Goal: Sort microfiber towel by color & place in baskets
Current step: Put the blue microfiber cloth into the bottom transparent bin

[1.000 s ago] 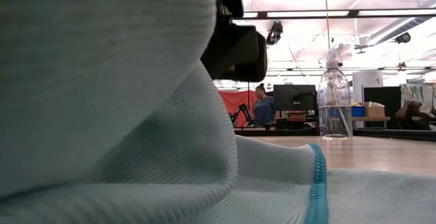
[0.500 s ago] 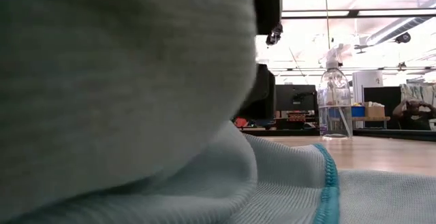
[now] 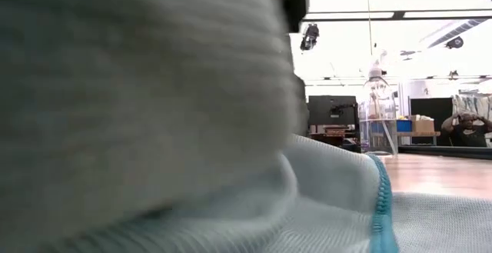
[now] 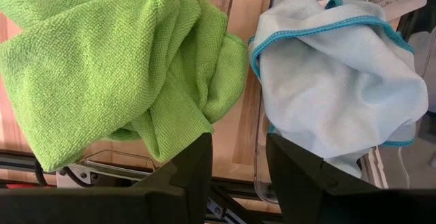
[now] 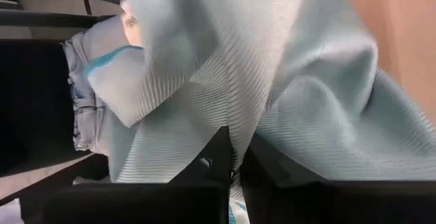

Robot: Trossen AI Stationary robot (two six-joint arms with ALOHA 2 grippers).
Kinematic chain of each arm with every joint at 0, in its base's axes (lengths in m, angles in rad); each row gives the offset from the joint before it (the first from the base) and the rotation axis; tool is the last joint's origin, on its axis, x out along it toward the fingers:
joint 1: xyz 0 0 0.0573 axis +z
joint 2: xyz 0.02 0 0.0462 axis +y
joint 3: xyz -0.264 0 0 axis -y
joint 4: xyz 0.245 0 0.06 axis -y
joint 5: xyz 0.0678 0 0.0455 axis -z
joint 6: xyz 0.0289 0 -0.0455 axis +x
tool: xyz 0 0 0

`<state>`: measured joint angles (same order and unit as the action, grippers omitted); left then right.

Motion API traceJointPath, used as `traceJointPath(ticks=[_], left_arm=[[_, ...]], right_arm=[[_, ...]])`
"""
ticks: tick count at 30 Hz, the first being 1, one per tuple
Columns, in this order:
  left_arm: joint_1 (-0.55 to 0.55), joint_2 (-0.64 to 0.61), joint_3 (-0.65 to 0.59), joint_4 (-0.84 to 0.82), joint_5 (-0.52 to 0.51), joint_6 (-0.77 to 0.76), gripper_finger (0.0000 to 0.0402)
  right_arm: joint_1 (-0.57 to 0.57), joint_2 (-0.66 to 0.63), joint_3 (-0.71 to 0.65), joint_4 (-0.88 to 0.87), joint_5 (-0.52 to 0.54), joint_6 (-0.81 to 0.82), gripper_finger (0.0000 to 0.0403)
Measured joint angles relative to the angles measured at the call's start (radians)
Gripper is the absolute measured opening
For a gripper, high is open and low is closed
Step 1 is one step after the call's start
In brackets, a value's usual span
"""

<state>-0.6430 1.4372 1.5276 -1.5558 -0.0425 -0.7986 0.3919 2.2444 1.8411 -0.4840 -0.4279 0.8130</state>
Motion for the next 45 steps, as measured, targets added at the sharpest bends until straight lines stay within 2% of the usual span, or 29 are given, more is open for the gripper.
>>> traceJointPath(ticks=[7, 16, 22, 29, 35, 41, 45], left_arm=[[0.000, 0.000, 0.000, -0.001, 0.001, 0.000, 0.0123], [0.000, 0.000, 0.000, -0.013, 0.001, 0.000, 0.0123], [0.000, 0.000, 0.000, -0.016, 0.001, 0.003, 0.0123], [0.000, 0.000, 0.000, -0.016, 0.001, 0.003, 0.0123], [0.000, -0.006, 0.000, -0.016, 0.000, 0.008, 0.0123], [0.000, -0.019, 0.000, -0.014, -0.002, 0.028, 0.0123], [0.000, -0.030, 0.000, -0.016, -0.003, 0.030, 0.0123]], right_arm=[[-0.003, 0.000, 0.095, -0.013, 0.000, -0.027, 0.0010], [-0.002, -0.006, 0.354, -0.013, 0.017, -0.153, 0.0009], [-0.008, -0.012, 0.518, -0.004, 0.089, -0.279, 0.0009], [-0.052, -0.046, 0.515, 0.059, 0.166, -0.372, 0.0009], [-0.103, -0.047, 0.515, 0.114, 0.166, -0.415, 0.0009], [-0.127, -0.047, 0.515, 0.302, 0.057, -0.418, 0.0009], [-0.130, -0.047, 0.515, 0.334, 0.053, -0.422, 0.0009]])
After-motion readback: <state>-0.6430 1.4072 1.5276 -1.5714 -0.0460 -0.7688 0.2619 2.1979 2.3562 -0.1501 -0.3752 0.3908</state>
